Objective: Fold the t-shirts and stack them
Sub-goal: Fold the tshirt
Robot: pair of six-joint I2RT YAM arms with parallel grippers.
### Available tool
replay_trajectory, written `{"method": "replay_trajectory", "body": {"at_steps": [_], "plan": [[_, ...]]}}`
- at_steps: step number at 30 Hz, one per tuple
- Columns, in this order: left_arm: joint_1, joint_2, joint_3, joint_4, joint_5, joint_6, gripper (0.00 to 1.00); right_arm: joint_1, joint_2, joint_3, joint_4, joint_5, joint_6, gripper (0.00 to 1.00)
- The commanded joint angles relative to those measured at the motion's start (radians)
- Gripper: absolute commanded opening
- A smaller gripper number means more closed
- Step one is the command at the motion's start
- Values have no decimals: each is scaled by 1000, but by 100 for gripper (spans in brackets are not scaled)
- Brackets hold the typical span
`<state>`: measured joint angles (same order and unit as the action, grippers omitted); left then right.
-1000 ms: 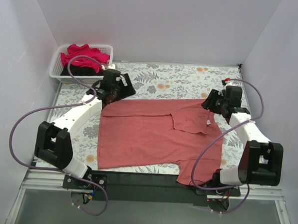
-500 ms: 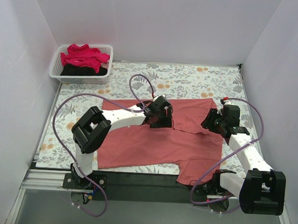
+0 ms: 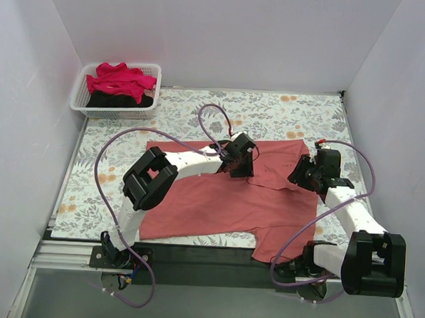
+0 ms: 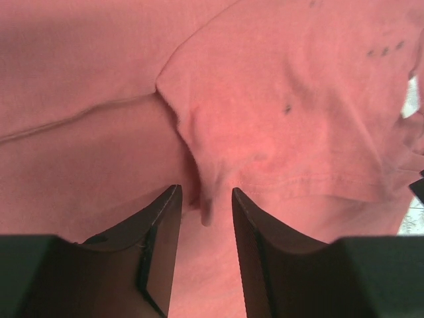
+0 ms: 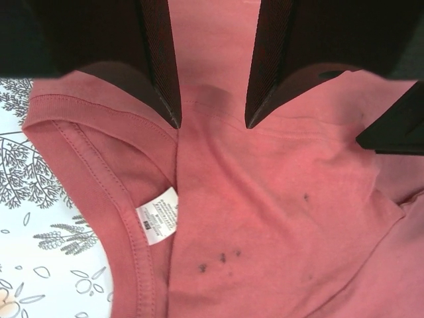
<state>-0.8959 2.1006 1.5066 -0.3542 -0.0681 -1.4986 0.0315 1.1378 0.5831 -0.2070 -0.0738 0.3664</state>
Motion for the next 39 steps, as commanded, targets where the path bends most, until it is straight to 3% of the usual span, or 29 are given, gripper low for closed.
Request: {"method": "replay_trajectory", "body": {"at_steps": [1,5,12,34,39], "plan": [[-9,7,27,4,5,-14,34,-21,30,15,35,-15,25,49],[-11,19,24,6,8,-18,29,-51,39,-5,47,-24,22,49],[-11,-22,1,6,34,-29,0,-93,45,-34,54,-57,25,46],[3,-83,-26,-19,36,-15,0,-157,89,-104,116,-238,83,37],[15,-74,-25,-32,48,-12,0,-176,74,-111,113,-244,83,28]]}}
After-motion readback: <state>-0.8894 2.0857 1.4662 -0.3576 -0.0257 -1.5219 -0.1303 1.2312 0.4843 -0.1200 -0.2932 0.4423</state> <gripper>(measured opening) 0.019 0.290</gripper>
